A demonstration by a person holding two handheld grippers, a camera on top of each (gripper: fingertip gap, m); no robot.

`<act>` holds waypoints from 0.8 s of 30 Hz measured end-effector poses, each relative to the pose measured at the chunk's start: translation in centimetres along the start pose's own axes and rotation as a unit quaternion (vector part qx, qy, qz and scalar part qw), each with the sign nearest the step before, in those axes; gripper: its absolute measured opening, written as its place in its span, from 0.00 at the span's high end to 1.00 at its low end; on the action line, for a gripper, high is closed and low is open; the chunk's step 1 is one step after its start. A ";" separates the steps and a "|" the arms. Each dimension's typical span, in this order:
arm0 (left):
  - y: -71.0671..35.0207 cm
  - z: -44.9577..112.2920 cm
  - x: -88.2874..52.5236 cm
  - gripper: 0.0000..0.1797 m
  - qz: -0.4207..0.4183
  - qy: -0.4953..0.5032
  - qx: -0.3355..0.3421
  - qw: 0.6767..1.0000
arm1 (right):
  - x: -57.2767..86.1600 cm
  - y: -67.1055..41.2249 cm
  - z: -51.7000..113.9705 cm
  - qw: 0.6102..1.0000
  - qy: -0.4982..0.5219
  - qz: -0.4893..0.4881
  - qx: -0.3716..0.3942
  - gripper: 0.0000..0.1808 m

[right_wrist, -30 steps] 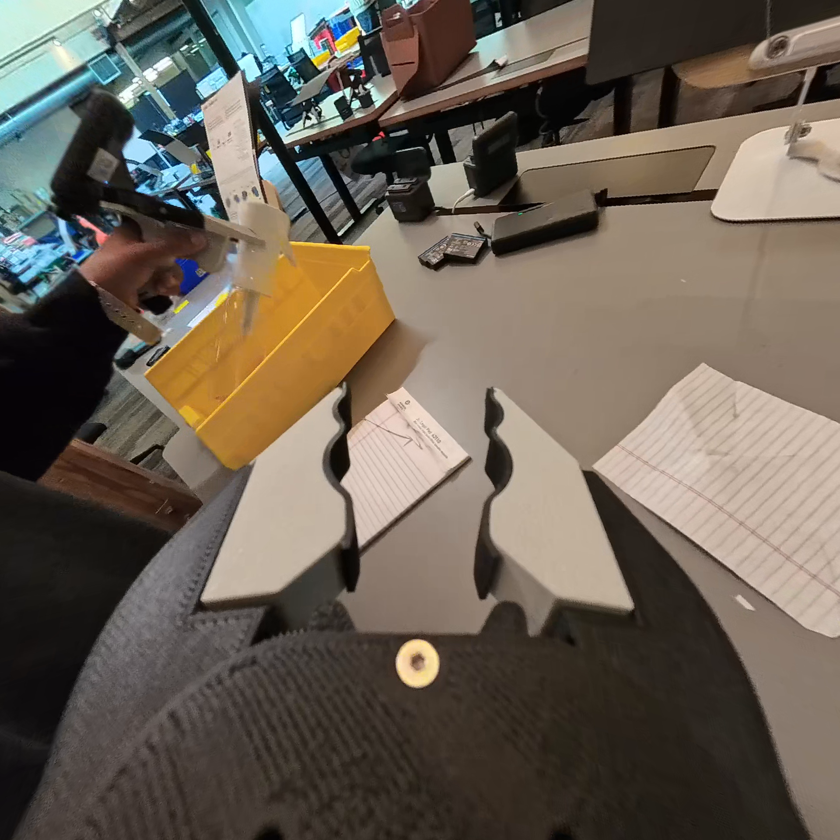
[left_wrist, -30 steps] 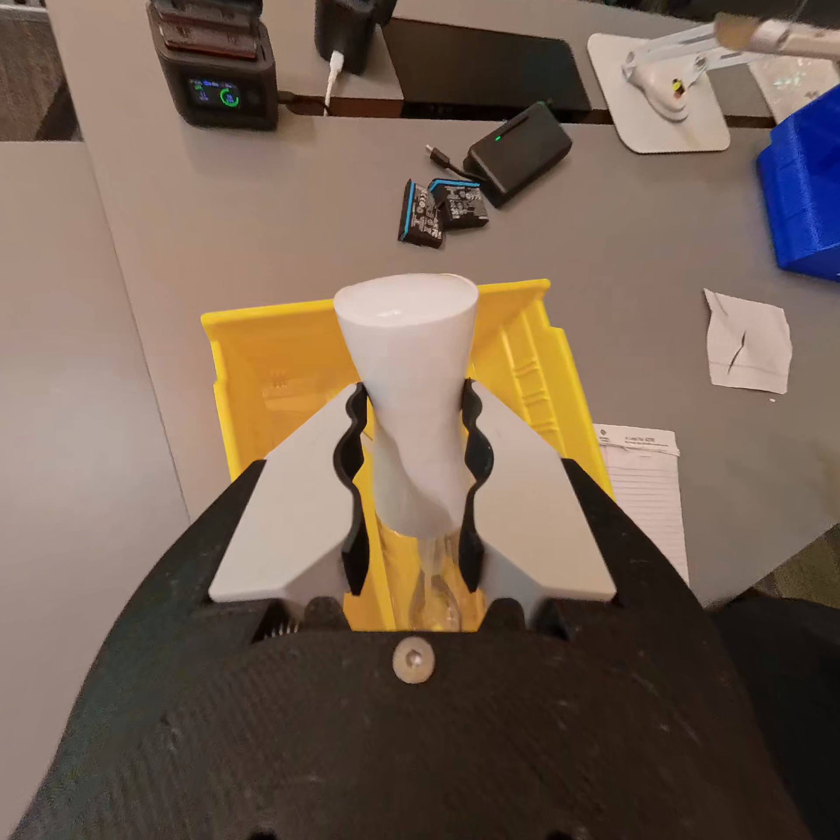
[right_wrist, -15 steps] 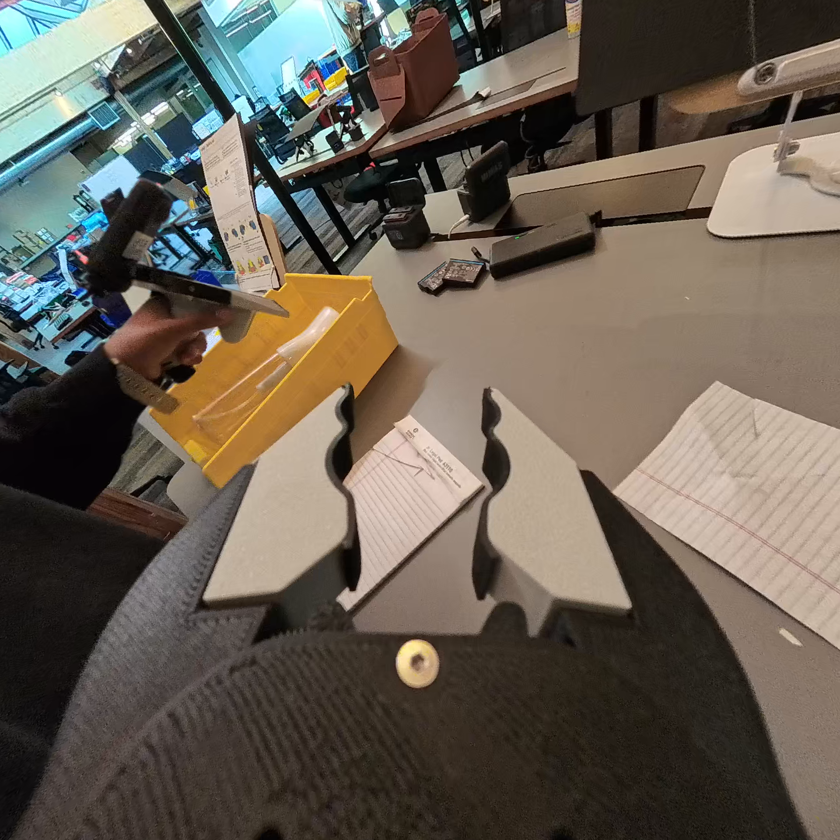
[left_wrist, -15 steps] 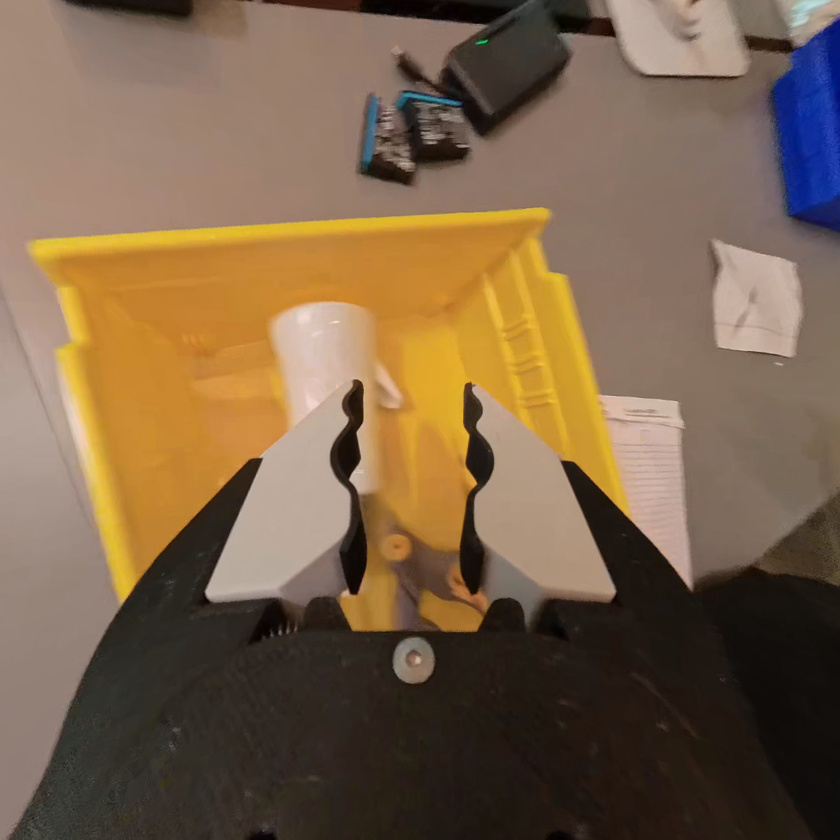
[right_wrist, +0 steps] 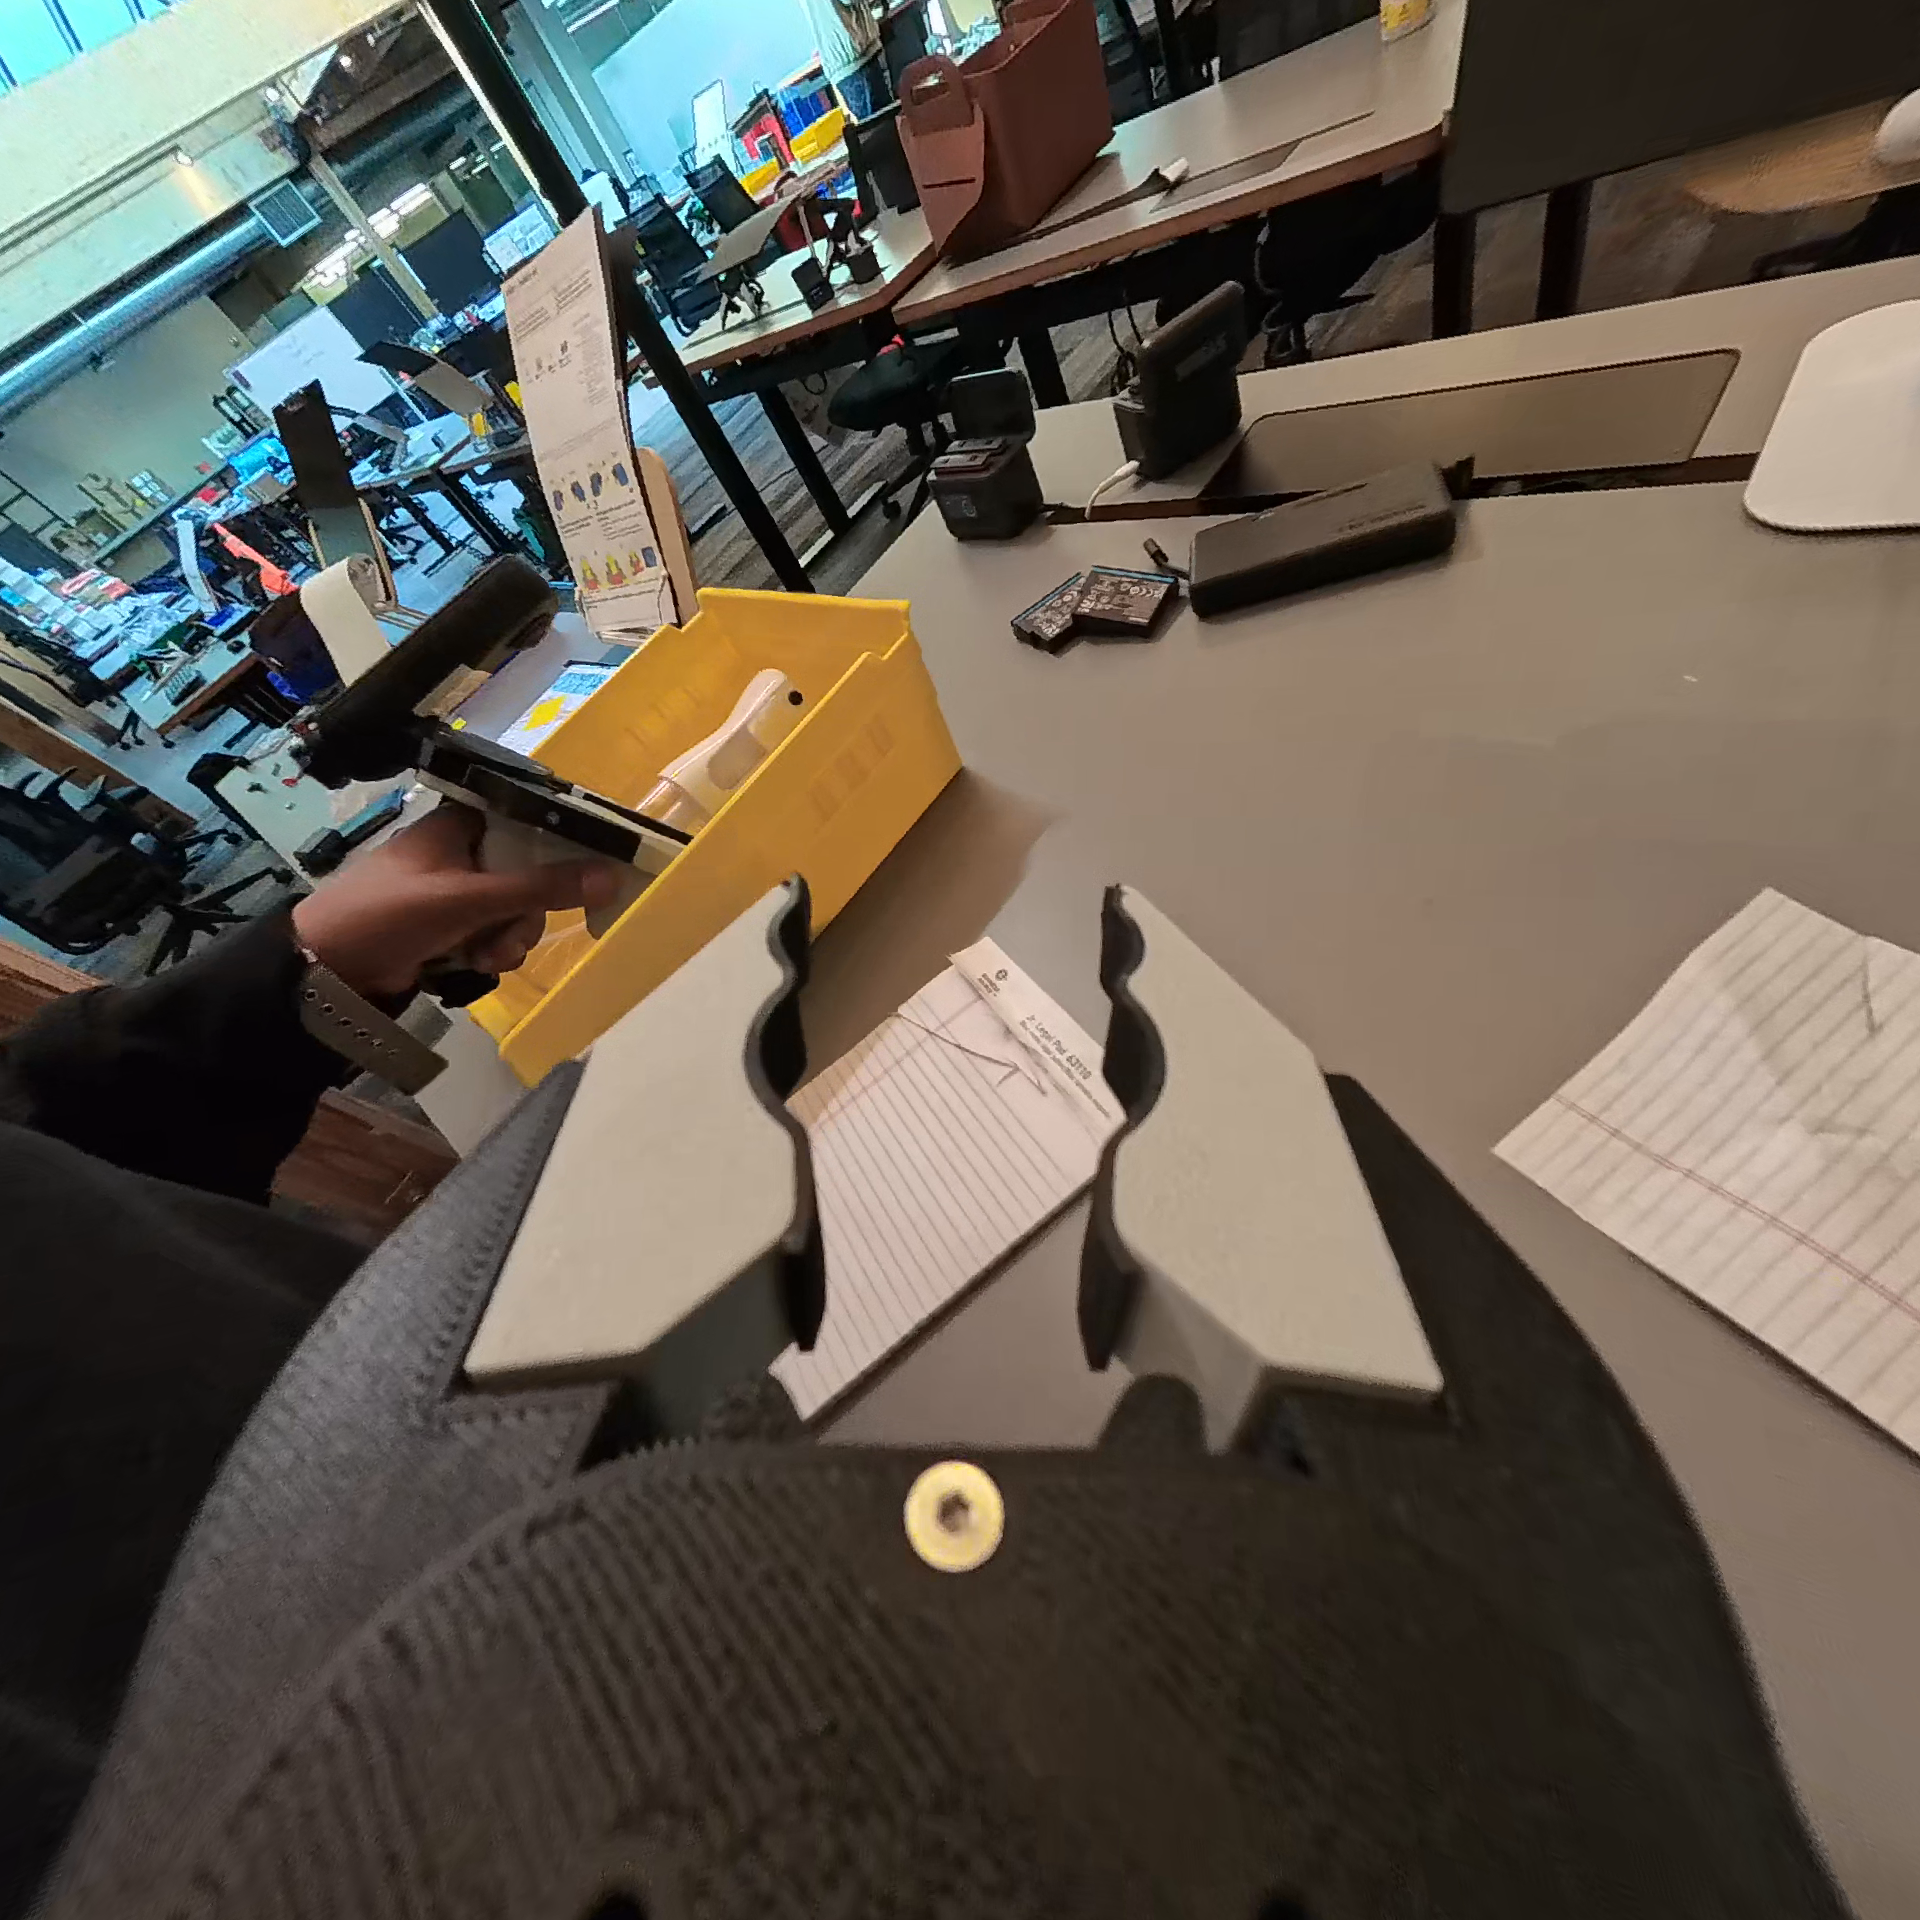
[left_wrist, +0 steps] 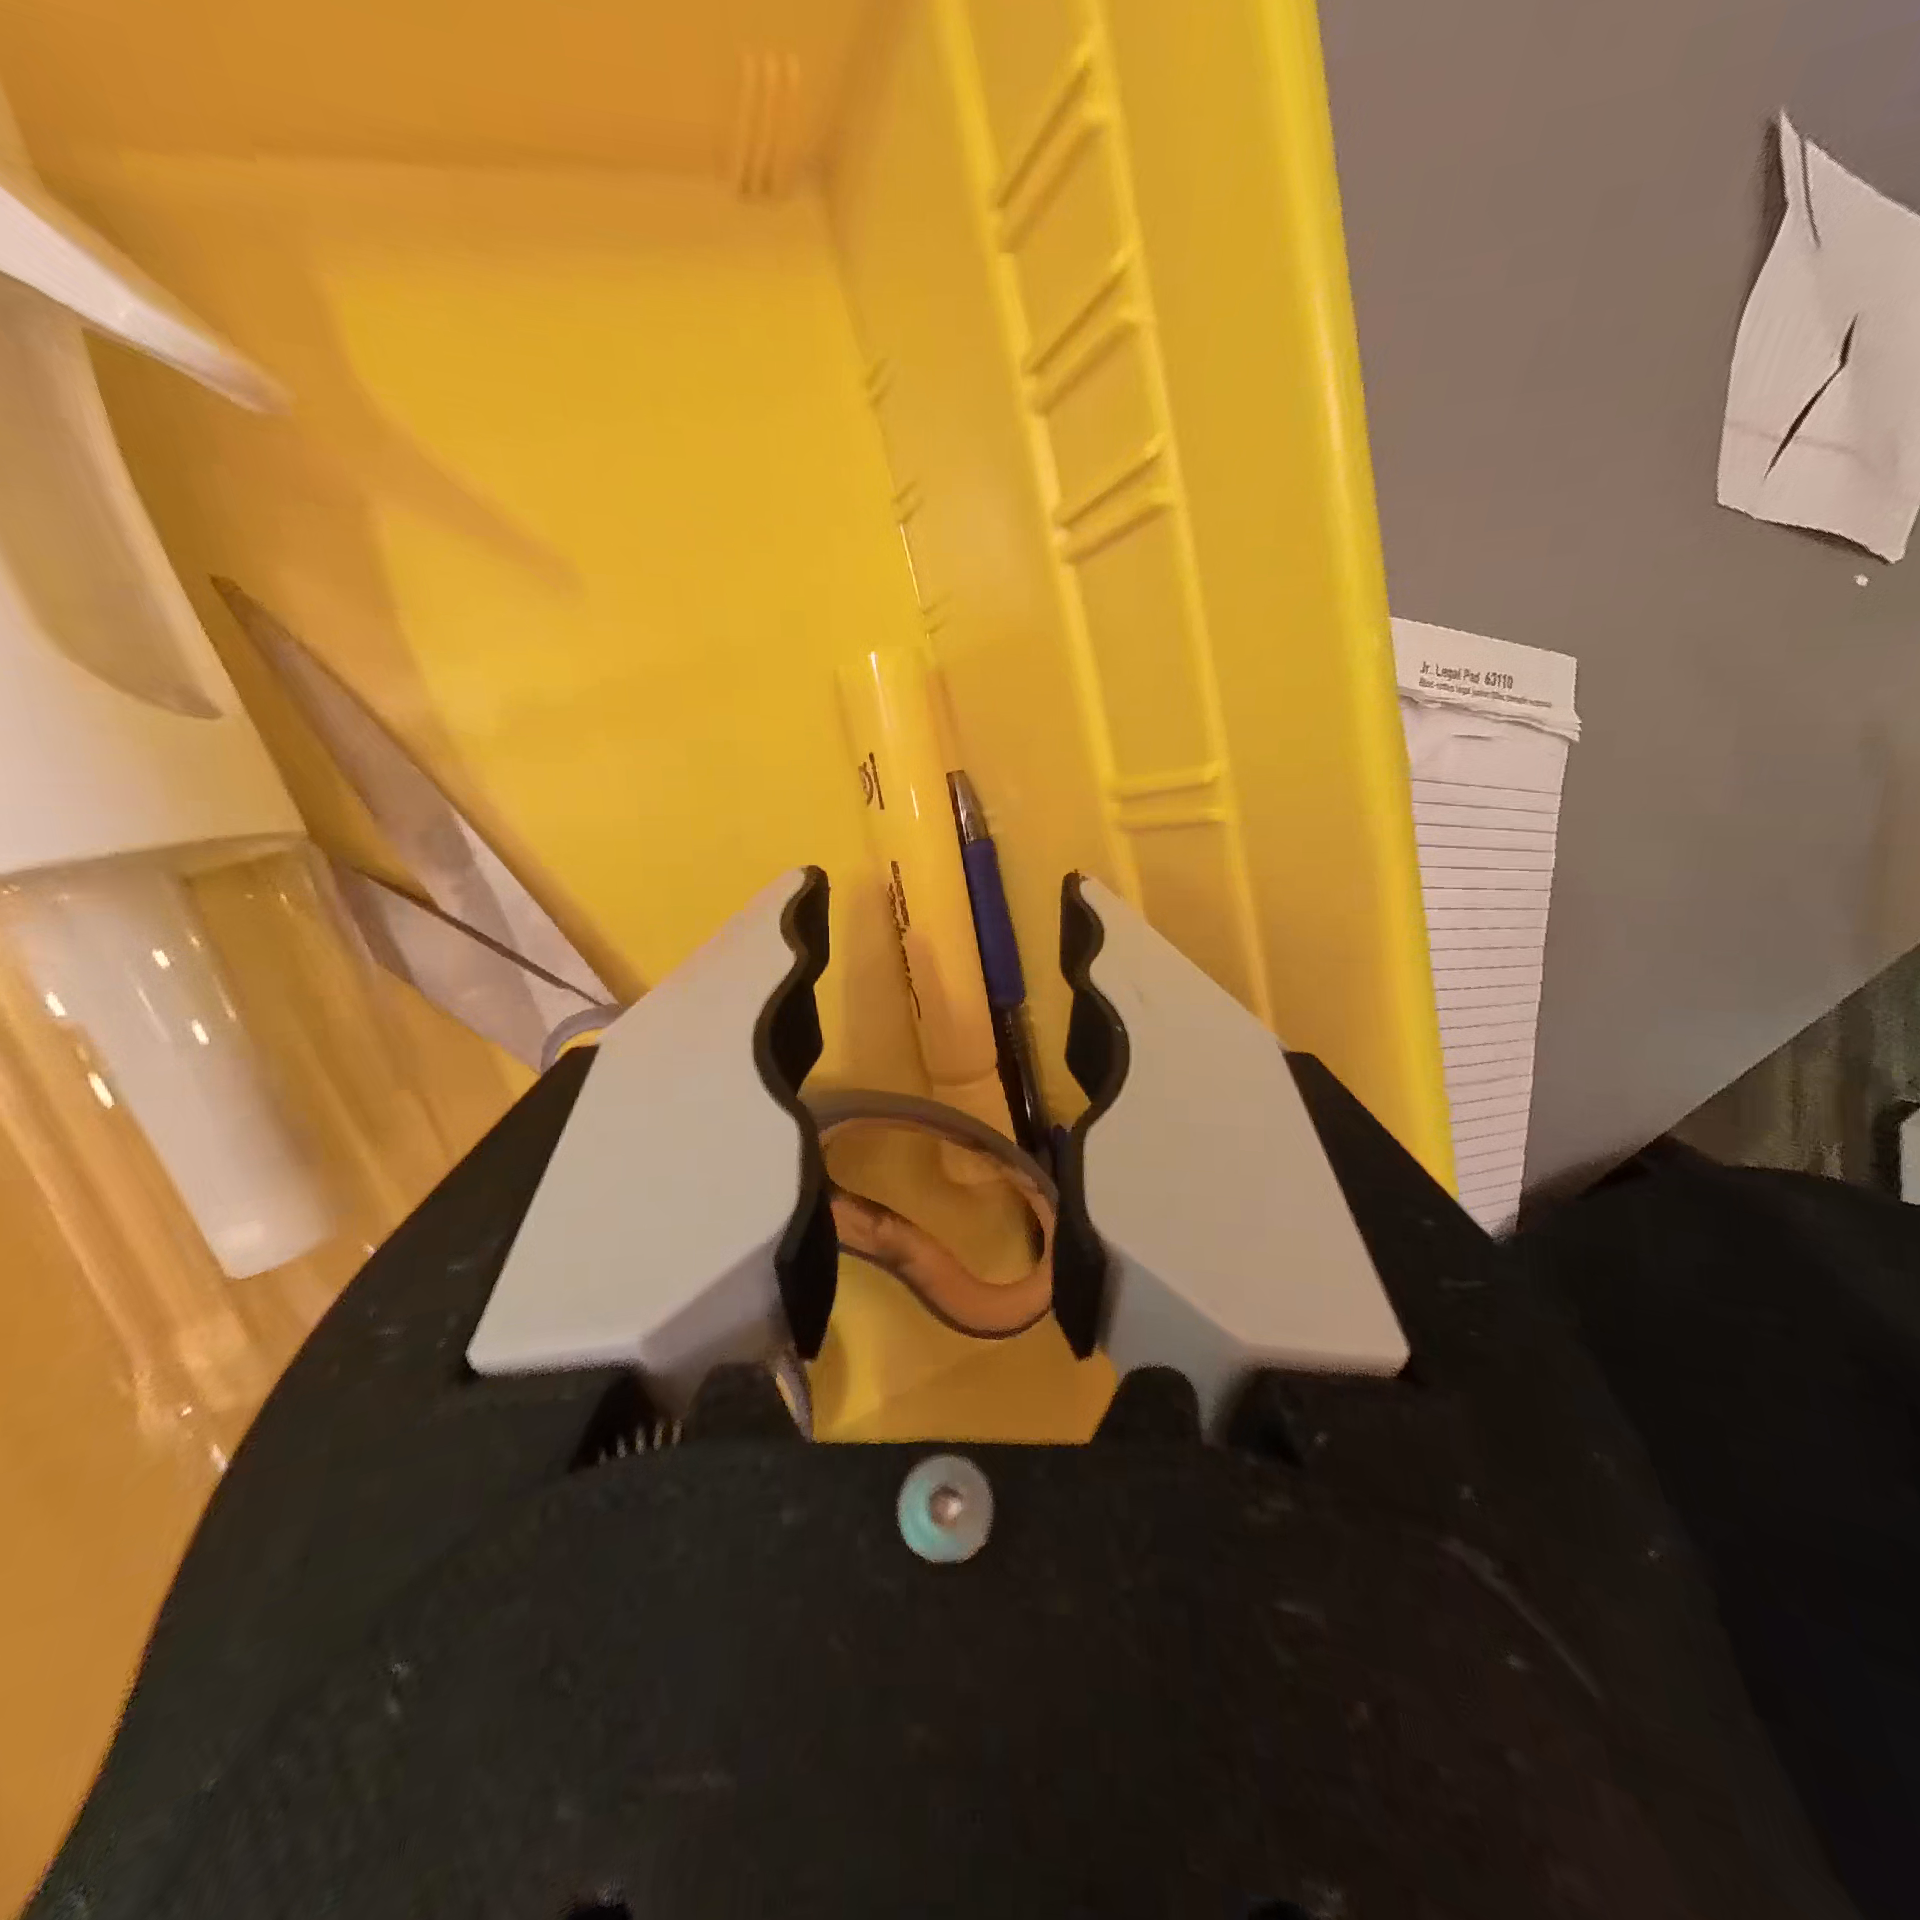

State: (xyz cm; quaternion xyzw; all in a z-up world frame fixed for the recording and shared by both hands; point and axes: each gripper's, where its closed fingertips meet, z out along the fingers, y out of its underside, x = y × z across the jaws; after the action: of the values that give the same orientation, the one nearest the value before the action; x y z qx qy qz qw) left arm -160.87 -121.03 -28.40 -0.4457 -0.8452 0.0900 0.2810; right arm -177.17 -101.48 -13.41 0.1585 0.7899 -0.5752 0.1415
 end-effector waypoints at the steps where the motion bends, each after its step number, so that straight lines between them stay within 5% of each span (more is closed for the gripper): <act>1: 0.2 0.1 0.0 0.76 -0.002 0.001 -0.003 1.000 | 0.0 0.1 -0.2 1.000 0.002 0.002 0.000 0.69; 10: 1.7 1.7 -0.8 0.83 0.026 -0.037 -0.043 0.998 | -0.3 1.3 -1.2 1.000 0.012 -0.001 -0.005 0.69; 12: 1.9 1.8 -0.5 0.91 0.030 -0.025 -0.047 0.998 | -0.6 3.1 -0.3 0.999 0.016 -0.024 -0.043 0.68; 18: 1.1 1.4 -0.4 0.92 0.027 -0.015 -0.021 0.999 | -2.6 14.0 5.1 0.956 -0.017 -0.182 -0.230 0.58; 24: -1.3 -1.0 0.6 0.92 0.028 0.002 0.047 0.998 | -4.8 19.7 9.4 0.910 -0.061 -0.294 -0.285 0.49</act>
State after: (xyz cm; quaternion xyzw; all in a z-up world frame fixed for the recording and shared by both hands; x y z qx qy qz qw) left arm -161.53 -121.44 -26.80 -0.4556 -0.8267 0.1368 0.3003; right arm -164.25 -105.23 -31.29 -0.1636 0.9209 -0.3498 0.0534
